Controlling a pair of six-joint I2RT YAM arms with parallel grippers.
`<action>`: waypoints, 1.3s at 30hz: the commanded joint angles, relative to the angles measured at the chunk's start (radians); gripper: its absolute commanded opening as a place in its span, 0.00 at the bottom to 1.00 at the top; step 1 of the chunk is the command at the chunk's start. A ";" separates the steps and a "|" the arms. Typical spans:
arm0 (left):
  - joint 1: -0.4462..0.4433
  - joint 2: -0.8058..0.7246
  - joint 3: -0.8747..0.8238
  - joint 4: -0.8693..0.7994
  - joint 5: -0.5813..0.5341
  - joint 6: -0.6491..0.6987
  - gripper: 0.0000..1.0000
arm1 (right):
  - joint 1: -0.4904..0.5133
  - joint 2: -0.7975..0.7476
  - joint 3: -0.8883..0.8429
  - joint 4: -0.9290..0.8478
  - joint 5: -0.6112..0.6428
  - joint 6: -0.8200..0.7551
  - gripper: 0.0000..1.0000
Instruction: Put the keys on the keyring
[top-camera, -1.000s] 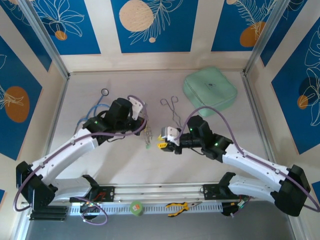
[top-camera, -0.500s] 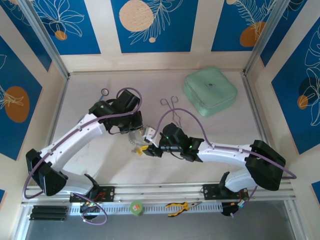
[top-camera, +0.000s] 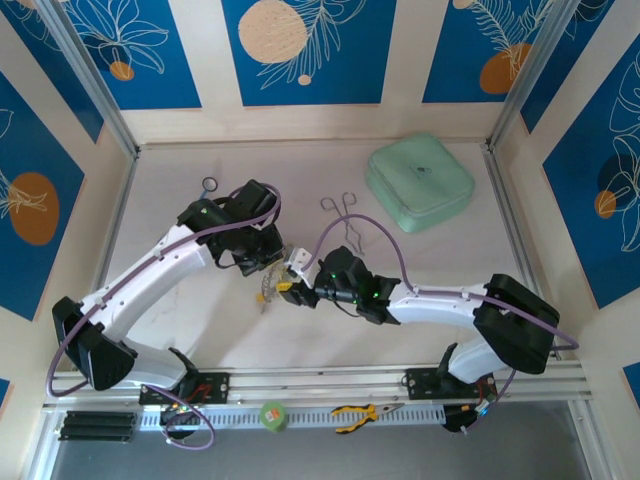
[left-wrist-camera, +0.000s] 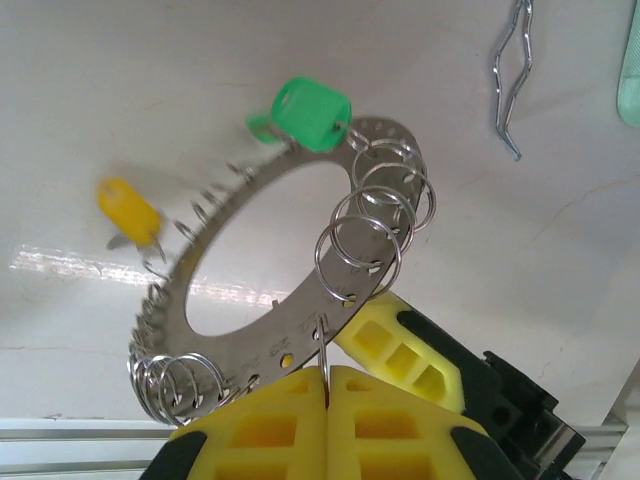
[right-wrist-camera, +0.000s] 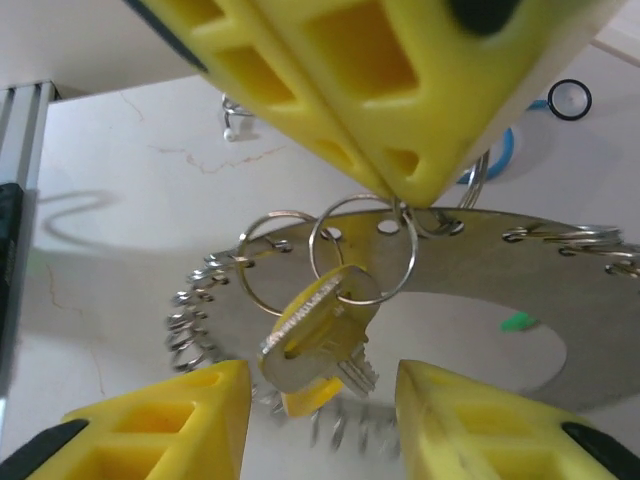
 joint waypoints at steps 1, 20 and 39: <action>0.007 -0.007 0.039 -0.035 0.016 -0.059 0.00 | -0.002 0.003 0.021 0.044 0.018 0.006 0.33; 0.007 -0.016 0.014 -0.021 0.022 -0.083 0.00 | -0.009 -0.015 0.011 0.074 0.010 0.008 0.35; 0.010 -0.026 -0.009 -0.001 0.035 -0.121 0.00 | -0.064 0.076 -0.002 0.081 -0.034 0.100 0.01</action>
